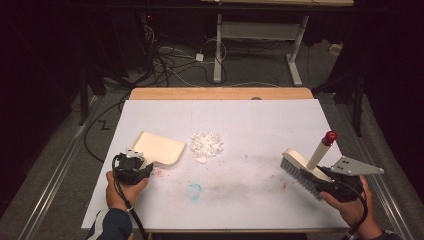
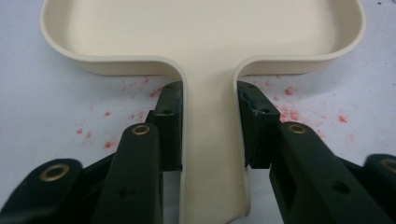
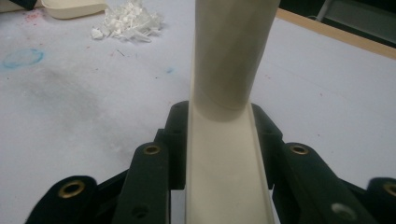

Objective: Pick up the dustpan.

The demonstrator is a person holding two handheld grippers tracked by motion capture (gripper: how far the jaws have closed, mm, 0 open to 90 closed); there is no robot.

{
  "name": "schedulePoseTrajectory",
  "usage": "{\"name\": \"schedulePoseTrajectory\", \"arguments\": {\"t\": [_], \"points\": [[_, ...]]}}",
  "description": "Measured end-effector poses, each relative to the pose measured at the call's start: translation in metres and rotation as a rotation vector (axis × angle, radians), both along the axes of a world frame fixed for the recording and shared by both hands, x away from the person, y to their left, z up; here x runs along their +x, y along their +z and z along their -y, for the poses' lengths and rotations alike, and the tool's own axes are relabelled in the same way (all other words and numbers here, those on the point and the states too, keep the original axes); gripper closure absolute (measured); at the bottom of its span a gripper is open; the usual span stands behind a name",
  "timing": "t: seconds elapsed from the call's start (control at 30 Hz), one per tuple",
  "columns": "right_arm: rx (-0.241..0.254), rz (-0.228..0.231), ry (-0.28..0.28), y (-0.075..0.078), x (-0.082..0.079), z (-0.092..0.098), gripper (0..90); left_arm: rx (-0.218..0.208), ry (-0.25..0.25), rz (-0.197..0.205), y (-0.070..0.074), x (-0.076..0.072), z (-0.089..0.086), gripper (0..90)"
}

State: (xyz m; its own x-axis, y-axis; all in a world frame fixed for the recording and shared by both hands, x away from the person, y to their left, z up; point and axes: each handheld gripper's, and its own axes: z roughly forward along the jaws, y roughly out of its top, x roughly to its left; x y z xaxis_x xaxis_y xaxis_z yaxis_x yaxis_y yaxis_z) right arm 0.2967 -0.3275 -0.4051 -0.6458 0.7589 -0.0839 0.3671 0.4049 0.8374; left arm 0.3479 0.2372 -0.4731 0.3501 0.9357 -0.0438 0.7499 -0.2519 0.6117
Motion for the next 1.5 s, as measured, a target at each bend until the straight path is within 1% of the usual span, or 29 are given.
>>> {"name": "schedulePoseTrajectory", "arguments": {"t": [0.1, 0.17, 0.23, 0.27, 0.3, 0.33, 0.37, 0.4, 0.47, 0.5, 0.53, 0.57, 0.6, 0.63, 0.7, 0.8, 0.83, 1.1, 1.27, 1.33, 1.37, 1.43, 1.47, 1.5], "points": [[0.0, 0.009, -0.006, 0.001, -0.001, 0.0, 68.3, 0.006, -0.033, -0.021, 0.005, 0.0, -0.003, 63.4], [0.002, 0.008, -0.008, 0.001, -0.001, -0.001, 68.2, 0.02, -0.05, -0.023, 0.009, -0.001, -0.004, 63.5], [0.0, 0.01, -0.011, 0.001, -0.001, -0.002, 68.3, 0.035, -0.077, -0.028, 0.013, -0.002, -0.005, 63.5], [0.0, 0.01, -0.011, 0.001, -0.001, -0.002, 68.3, 0.035, -0.077, -0.028, 0.013, -0.002, -0.005, 63.5], [-0.002, 0.007, -0.007, 0.001, -0.001, -0.001, 68.2, 0.044, -0.089, -0.029, 0.016, -0.002, -0.005, 63.5], [-0.005, 0.006, -0.016, 0.001, -0.001, -0.001, 68.3, 0.066, -0.115, -0.029, 0.023, -0.006, -0.006, 63.4], [-0.006, 0.005, -0.021, 0.001, 0.0, -0.001, 68.2, 0.066, -0.115, -0.029, 0.023, -0.006, -0.006, 63.4], [-0.005, 0.004, -0.026, 0.001, 0.0, 0.0, 68.2, 0.073, -0.157, -0.037, 0.031, -0.009, -0.007, 63.4], [0.0, 0.003, -0.034, 0.001, 0.0, 0.001, 68.3, 0.102, -0.183, -0.048, 0.038, -0.012, -0.007, 63.4], [-0.002, 0.004, -0.034, 0.0, 0.001, 0.002, 68.3, 0.102, -0.183, -0.048, 0.038, -0.012, -0.007, 63.4], [0.0, 0.001, -0.037, 0.0, 0.001, 0.002, 68.3, 0.113, -0.199, -0.061, 0.041, -0.013, -0.007, 63.4], [0.004, -0.001, -0.039, 0.0, 0.001, 0.002, 68.2, 0.117, -0.232, -0.078, 0.044, -0.015, -0.008, 63.4], [0.005, -0.004, -0.04, 0.0, 0.001, 0.002, 68.3, 0.114, -0.243, -0.082, 0.045, -0.017, -0.008, 63.4], [0.004, -0.005, -0.038, 0.0, 0.001, 0.002, 68.2, 0.114, -0.243, -0.082, 0.045, -0.017, -0.008, 63.4], [-0.004, -0.006, -0.039, 0.0, 0.001, 0.001, 68.3, 0.116, -0.264, -0.094, 0.045, -0.019, -0.007, 63.4], [-0.006, -0.008, -0.044, -0.001, 0.002, 0.001, 68.2, 0.129, -0.294, -0.114, 0.045, -0.022, -0.004, 63.4], [-0.006, -0.009, -0.045, -0.001, 0.002, 0.001, 68.3, 0.122, -0.302, -0.117, 0.045, -0.022, -0.002, 63.3], [0.0, -0.002, -0.054, 0.0, 0.002, 0.003, 68.3, 0.123, -0.314, -0.121, 0.047, -0.023, -0.002, 63.4], [0.004, 0.0, -0.057, -0.001, 0.006, 0.004, 68.3, 0.117, -0.332, -0.124, 0.047, -0.02, -0.003, 63.3], [0.008, -0.002, -0.064, -0.001, 0.007, 0.004, 68.3, 0.12, -0.339, -0.125, 0.047, -0.019, -0.004, 63.3], [0.009, -0.01, -0.069, -0.001, 0.008, 0.004, 68.3, 0.119, -0.342, -0.126, 0.047, -0.019, -0.004, 63.3], [0.01, -0.008, -0.067, -0.002, 0.008, 0.004, 68.3, 0.117, -0.347, -0.127, 0.047, -0.018, -0.005, 63.3], [0.012, -0.012, -0.079, -0.002, 0.009, 0.004, 68.3, 0.12, -0.35, -0.129, 0.047, -0.018, -0.004, 63.3], [0.014, -0.014, -0.078, -0.002, 0.009, 0.005, 68.3, 0.12, -0.357, -0.129, 0.047, -0.019, -0.004, 63.3]]}}
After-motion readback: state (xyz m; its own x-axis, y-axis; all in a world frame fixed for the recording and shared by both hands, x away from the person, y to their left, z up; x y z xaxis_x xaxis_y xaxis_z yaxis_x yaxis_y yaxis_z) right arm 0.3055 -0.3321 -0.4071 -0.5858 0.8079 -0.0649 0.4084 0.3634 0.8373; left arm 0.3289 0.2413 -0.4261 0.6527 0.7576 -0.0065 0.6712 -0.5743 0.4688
